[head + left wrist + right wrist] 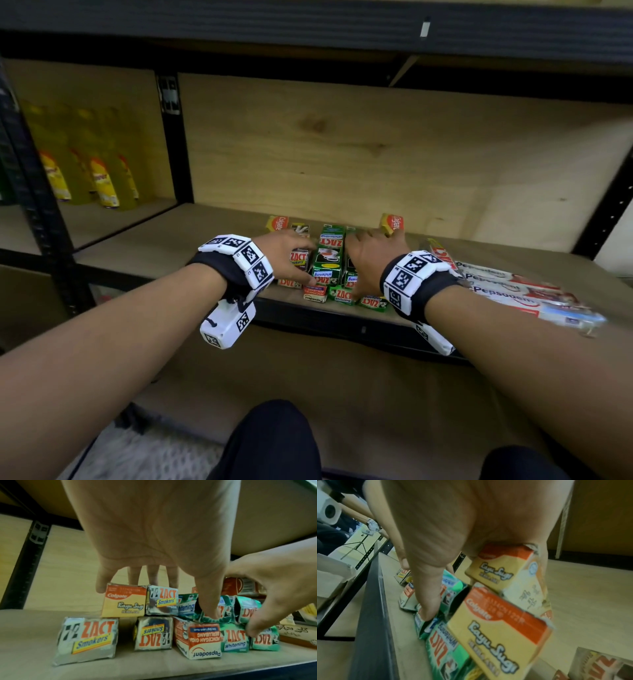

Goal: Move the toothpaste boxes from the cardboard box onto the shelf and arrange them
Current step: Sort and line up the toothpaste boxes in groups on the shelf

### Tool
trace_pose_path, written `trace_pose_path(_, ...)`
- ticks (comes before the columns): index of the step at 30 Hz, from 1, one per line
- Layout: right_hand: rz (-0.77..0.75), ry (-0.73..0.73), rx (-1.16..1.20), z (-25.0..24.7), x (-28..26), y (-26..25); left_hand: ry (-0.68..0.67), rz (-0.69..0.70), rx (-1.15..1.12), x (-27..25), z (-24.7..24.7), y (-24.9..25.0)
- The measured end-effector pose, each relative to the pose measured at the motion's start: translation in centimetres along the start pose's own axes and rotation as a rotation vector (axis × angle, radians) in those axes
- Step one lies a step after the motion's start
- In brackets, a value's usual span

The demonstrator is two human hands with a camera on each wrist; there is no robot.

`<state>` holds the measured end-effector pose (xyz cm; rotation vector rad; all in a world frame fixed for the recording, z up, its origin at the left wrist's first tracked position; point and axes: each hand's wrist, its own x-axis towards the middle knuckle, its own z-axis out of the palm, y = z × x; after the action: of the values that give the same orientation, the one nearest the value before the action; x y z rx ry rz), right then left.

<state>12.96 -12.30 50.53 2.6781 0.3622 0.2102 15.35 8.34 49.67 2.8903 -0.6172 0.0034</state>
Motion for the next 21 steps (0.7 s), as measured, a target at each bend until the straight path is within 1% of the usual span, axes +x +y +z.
trace_pose_path(4, -0.018, 0.028, 0.089, -0.2, -0.3, 0.2, 0.003, -0.013, -0.032, 0.1, -0.1, 0.4)
trace_pose_path(9, -0.023, 0.089, 0.238, -1.8, -0.3, 1.7, -0.044, -0.025, -0.023, 0.3, -0.5, 0.4)
trace_pose_path(12, -0.024, 0.099, 0.338, -3.2, 0.1, 3.2, -0.024, -0.056, -0.021, 0.6, -0.5, 0.8)
trace_pose_path(14, -0.014, 0.112, 0.418, -4.0, 0.6, 4.2, 0.002, -0.072, 0.029, 1.1, -0.4, 1.4)
trace_pose_path(17, 0.052, 0.176, 0.568, -4.7, 1.2, 5.8, 0.040, -0.100, 0.144, 1.8, -0.3, 2.9)
trace_pose_path(19, 0.138, 0.262, 0.718, -4.8, 1.4, 6.8, 0.102, -0.131, 0.198, 2.2, -0.3, 4.1)
trace_pose_path(20, 0.185, 0.306, 0.795, -4.7, 1.5, 7.3, 0.131, -0.124, 0.206, 2.6, -0.2, 4.5)
trace_pose_path(21, 0.226, 0.335, 0.873, -4.6, 1.4, 7.7, 0.135, -0.123, 0.198, 3.0, -0.2, 4.9)
